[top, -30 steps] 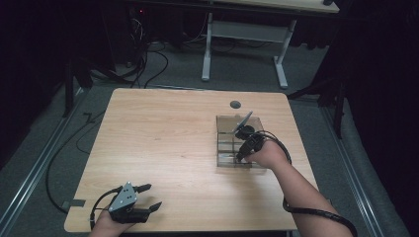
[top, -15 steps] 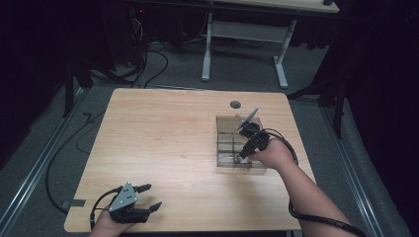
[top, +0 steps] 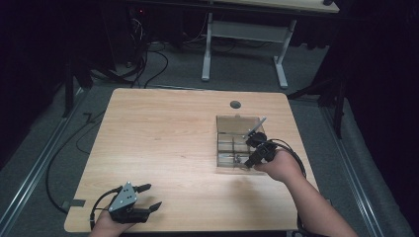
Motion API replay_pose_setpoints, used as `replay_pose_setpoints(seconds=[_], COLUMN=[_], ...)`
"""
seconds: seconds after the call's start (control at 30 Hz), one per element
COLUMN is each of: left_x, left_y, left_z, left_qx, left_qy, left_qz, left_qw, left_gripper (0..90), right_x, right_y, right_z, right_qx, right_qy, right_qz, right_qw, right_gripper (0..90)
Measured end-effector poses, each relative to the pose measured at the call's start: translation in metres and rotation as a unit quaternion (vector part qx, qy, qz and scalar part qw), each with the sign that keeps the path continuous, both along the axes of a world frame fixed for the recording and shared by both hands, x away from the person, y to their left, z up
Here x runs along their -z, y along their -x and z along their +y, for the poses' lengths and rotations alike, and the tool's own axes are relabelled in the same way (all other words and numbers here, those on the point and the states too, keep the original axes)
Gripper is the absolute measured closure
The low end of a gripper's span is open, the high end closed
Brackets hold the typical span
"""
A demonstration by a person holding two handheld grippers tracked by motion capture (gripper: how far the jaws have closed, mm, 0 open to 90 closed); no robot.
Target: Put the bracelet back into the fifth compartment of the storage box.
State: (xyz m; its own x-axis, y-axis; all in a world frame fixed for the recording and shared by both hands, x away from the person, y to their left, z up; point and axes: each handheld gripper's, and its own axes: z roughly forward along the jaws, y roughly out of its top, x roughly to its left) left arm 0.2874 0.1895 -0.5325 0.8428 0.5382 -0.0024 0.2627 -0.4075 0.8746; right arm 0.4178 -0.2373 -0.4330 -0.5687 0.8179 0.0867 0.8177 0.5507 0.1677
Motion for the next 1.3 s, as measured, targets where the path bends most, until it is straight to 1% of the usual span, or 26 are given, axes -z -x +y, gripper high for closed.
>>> replay_pose_setpoints(seconds=[0.07,0.1,0.13,0.2,0.3,0.33,0.4,0.43,0.5,0.57,0.63,0.7,0.73,0.83,0.93,0.97,1.0,1.07,1.1,1.13,1.17,1.2,1.27,1.3], left_x=[0.000,0.000,0.000,0.000,0.000,0.000,0.000,0.000,0.000,0.000,0.000,0.000,0.000,0.000,0.000,0.000,0.000,0.000,0.000,0.000,0.000,0.000,0.000,0.000], left_y=[0.000,0.000,0.000,0.000,0.000,0.000,0.000,0.000,0.000,0.000,0.000,0.000,0.000,0.000,0.000,0.000,0.000,-0.001,-0.001,-0.001,-0.001,-0.001,-0.002,-0.002], left_z=[0.000,0.000,0.000,0.000,0.000,0.001,0.001,0.001,0.001,0.001,0.001,0.000,0.000,0.001,0.001,0.002,0.002,0.002,0.002,0.002,0.002,0.002,0.002,0.002], left_qx=[0.000,0.000,0.000,0.000,0.000,0.001,0.001,0.001,0.002,0.001,0.001,0.001,0.001,0.002,0.003,0.002,0.001,0.000,0.001,-0.001,-0.001,-0.002,-0.005,-0.006], left_qy=[0.000,0.000,0.000,0.000,0.001,0.001,0.001,0.001,0.002,0.002,0.002,0.002,0.002,0.003,0.006,0.007,0.007,0.009,0.009,0.010,0.010,0.011,0.012,0.012], left_qz=[0.000,0.000,0.000,0.000,-0.001,0.000,-0.001,-0.001,-0.001,0.000,0.000,-0.001,0.000,0.000,0.002,0.001,0.001,0.003,0.004,0.005,0.005,0.005,0.006,0.006], left_qw=[1.0000,1.0000,1.0000,1.0000,1.0000,1.0000,1.0000,1.0000,1.0000,1.0000,1.0000,1.0000,1.0000,1.0000,1.0000,1.0000,1.0000,1.0000,1.0000,0.9999,0.9999,0.9999,0.9999,0.9999], left_gripper=[28.7,28.7,28.7,28.7,28.6,28.6,28.6,28.6,28.6,28.6,28.6,28.6,28.5,28.5,28.4,28.3,28.3,28.2,28.2,28.1,28.1,28.1,28.1,28.0], right_x=[0.002,0.005,0.007,0.011,0.015,0.016,0.019,0.020,0.022,0.026,0.029,0.033,0.035,0.042,0.050,0.054,0.056,0.063,0.066,0.069,0.073,0.076,0.083,0.088], right_y=[0.002,0.007,0.008,0.012,0.017,0.018,0.023,0.026,0.029,0.034,0.038,0.043,0.046,0.056,0.067,0.072,0.075,0.082,0.086,0.090,0.094,0.097,0.103,0.107], right_z=[-0.001,-0.002,-0.002,-0.003,-0.005,-0.006,-0.007,-0.008,-0.008,-0.010,-0.012,-0.014,-0.015,-0.019,-0.024,-0.027,-0.028,-0.030,-0.032,-0.032,-0.034,-0.034,-0.035,-0.036], right_qx=[-0.003,0.000,-0.001,0.012,0.016,0.017,0.020,0.017,0.018,0.018,0.025,0.023,0.023,0.025,0.030,0.035,0.037,0.035,0.032,0.033,0.030,0.030,0.023,0.024], right_qy=[-0.001,-0.002,-0.004,-0.006,-0.009,-0.011,-0.015,-0.018,-0.019,-0.020,-0.029,-0.037,-0.041,-0.060,-0.091,-0.107,-0.113,-0.132,-0.137,-0.142,-0.151,-0.153,-0.159,-0.168], right_qz=[-0.001,-0.003,-0.002,-0.002,-0.006,-0.005,-0.010,-0.015,-0.016,-0.024,-0.026,-0.039,-0.048,-0.077,-0.116,-0.131,-0.141,-0.169,-0.181,-0.194,-0.214,-0.223,-0.249,-0.263], right_qw=[1.0000,1.0000,1.0000,0.9999,0.9998,0.9998,0.9997,0.9996,0.9995,0.9994,0.9989,0.9983,0.9977,0.9949,0.9887,0.9850,0.9828,0.9762,0.9733,0.9700,0.9645,0.9622,0.9550,0.9499], right_gripper=[73.2,71.7,71.2,71.2,70.4,70.3,69.6,69.5,68.8,67.9,66.5,64.6,63.7,60.5,56.9,55.9,54.9,53.3,52.9,52.2,51.5,51.1,50.4,50.4])
